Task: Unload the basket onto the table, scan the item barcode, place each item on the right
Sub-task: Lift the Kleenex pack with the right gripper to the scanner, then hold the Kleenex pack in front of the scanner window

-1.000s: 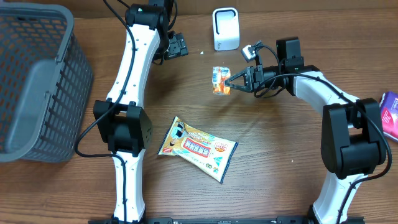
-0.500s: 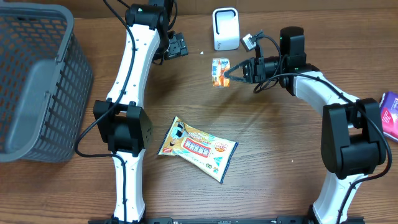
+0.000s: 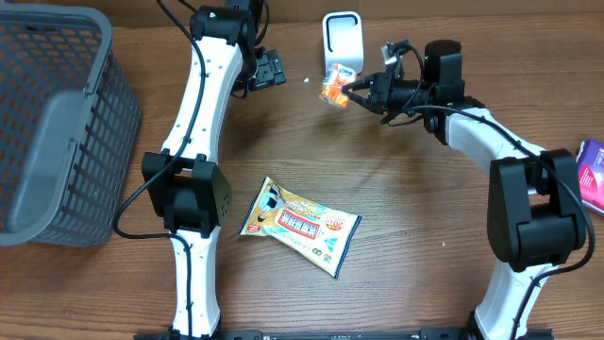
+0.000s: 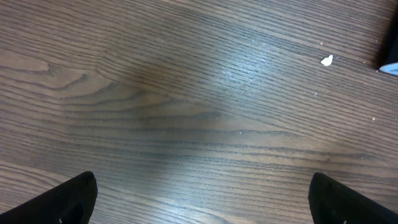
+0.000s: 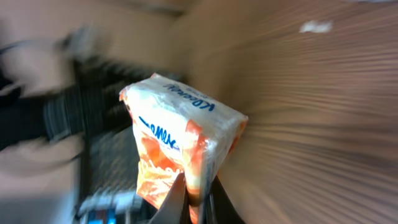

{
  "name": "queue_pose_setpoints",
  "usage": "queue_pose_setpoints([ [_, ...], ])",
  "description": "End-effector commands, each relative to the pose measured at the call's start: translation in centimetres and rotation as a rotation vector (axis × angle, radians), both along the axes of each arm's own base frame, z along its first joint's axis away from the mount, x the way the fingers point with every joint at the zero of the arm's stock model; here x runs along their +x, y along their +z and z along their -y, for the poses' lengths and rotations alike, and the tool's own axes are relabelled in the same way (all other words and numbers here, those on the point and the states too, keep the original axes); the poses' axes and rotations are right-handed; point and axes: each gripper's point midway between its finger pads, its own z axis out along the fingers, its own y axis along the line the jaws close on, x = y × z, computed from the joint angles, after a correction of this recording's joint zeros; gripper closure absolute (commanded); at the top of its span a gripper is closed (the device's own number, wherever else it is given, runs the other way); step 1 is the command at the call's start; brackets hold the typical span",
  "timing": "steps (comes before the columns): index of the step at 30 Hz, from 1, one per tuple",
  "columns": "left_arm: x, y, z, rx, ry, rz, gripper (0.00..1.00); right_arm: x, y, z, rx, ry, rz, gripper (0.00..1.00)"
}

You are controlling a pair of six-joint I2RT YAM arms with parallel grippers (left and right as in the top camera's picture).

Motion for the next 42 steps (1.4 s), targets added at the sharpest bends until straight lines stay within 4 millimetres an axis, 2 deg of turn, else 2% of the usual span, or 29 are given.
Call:
queue_pose_setpoints([
  [1,0.0,-0.5,-0.2,0.000,0.020,-0.010,0.01,3.9,-1.0,4.1,-0.273,-0.241,0.064,0.96],
  [3,0.0,-0.5,-0.2,0.000,0.020,-0.010,0.00,4.5,-1.9,6.6,-0.457,-0.311,0.053,0.96],
  [6,0.0,-0.5,-0.2,0.000,0.020,-0.010,0.00,5.2,-1.3,9.6,-0.670,-0.363,0.072,0.96],
  [13,0.0,-0.5,-0.2,0.000,0.020,-0.010,0.00,7.0,3.5,15.7,-1.023,-0.513,0.167,0.96],
  [16,0.0,-0.5,-0.2,0.000,0.020,-0.010,0.00,7.9,5.0,17.3,-1.090,-0.598,0.207,0.96],
  [18,0.0,-0.5,-0.2,0.000,0.020,-0.010,0.00,8.5,5.7,17.4,-1.103,-0.606,0.251,0.96],
  [23,0.0,-0.5,-0.2,0.000,0.020,-0.010,0.00,10.1,7.6,16.8,-1.066,-0.652,0.347,0.96],
  [26,0.0,-0.5,-0.2,0.000,0.020,-0.011,0.00,10.8,8.9,15.4,-1.067,-0.642,0.427,0.96],
  [34,0.0,-0.5,-0.2,0.000,0.020,-0.010,0.00,12.0,12.3,9.0,-1.122,-0.608,0.691,0.96],
  [37,0.0,-0.5,-0.2,0.000,0.020,-0.010,0.00,12.4,11.9,7.0,-1.191,-0.582,0.766,0.96],
  [42,0.0,-0.5,-0.2,0.000,0.020,-0.010,0.00,13.2,8.1,4.3,-1.318,-0.420,0.855,0.96],
])
